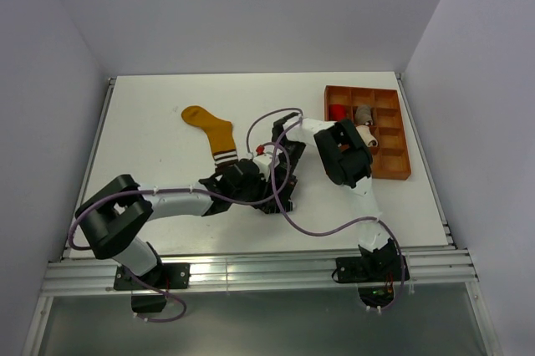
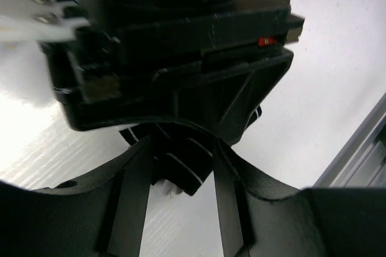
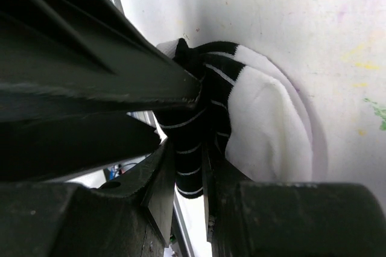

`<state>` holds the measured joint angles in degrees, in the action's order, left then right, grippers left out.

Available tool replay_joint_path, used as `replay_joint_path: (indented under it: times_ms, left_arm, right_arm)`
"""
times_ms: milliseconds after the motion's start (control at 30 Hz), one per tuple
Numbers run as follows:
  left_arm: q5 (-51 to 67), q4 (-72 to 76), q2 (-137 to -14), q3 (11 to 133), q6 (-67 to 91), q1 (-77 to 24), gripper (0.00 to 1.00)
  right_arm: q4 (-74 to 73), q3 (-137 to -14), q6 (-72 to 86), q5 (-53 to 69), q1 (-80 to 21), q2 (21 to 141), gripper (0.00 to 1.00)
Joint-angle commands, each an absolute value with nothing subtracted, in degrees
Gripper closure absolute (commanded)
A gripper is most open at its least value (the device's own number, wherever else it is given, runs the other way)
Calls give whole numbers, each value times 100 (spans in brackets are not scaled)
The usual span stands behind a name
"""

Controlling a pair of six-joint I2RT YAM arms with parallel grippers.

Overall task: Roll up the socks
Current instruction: Roll the sock at the center of the board.

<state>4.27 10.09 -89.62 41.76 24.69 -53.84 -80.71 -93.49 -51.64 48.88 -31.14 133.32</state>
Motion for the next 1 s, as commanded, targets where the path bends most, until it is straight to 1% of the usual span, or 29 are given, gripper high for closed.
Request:
replay_joint_path:
  times_ms: [0,333,400,433,533,567,633,733,800,833,967]
  left_arm:
    - [720,1257,-9044,4289,2382,-5423,51]
    - [967,1415,-9325,4254,2496,-5423,53]
    - [993,1468,-9395,4237,2610,-5423,56]
    - [993,1503,-9422,4219,2654,-5423,59]
    - [905,1582,-9474,4113,2865,-5414,64]
    - [940,1599,-9527,4078,2952,-5414,68]
    - [975,1670,-9589,4026,3067,-5405,71]
    - [1081,1888,-9668,3841,3304,-5405,74]
    - [1107,1994,-9677,3674,3471,-5388,76]
    - [1081,1995,-9712,3639,3576,-5362,79]
    - [1186,1986,-9826,3604,3726,-5265,86]
  right_arm:
    - [-7998,-9518,-5239,4764,-3032,13544,80]
    - [-7752,-9563,-4790,4632,-2874,13684,79]
    - [-7717,-9545,-4790,4623,-2848,13685,79]
    - [-7673,-9528,-4781,4614,-2839,13658,78]
    - [-7445,-9387,-4641,4579,-2821,13527,76]
    - [-7436,-9343,-4649,4579,-2813,13483,73]
    - [-7383,-9299,-4676,4623,-2813,13430,66]
    - [-7330,-9194,-4755,4728,-2743,13281,59]
    - [-7234,-9071,-4763,4763,-2690,13149,56]
    - [-7225,-9044,-4798,4833,-2620,13122,54]
    - [-7321,-8939,-5045,5001,-2453,13034,52]
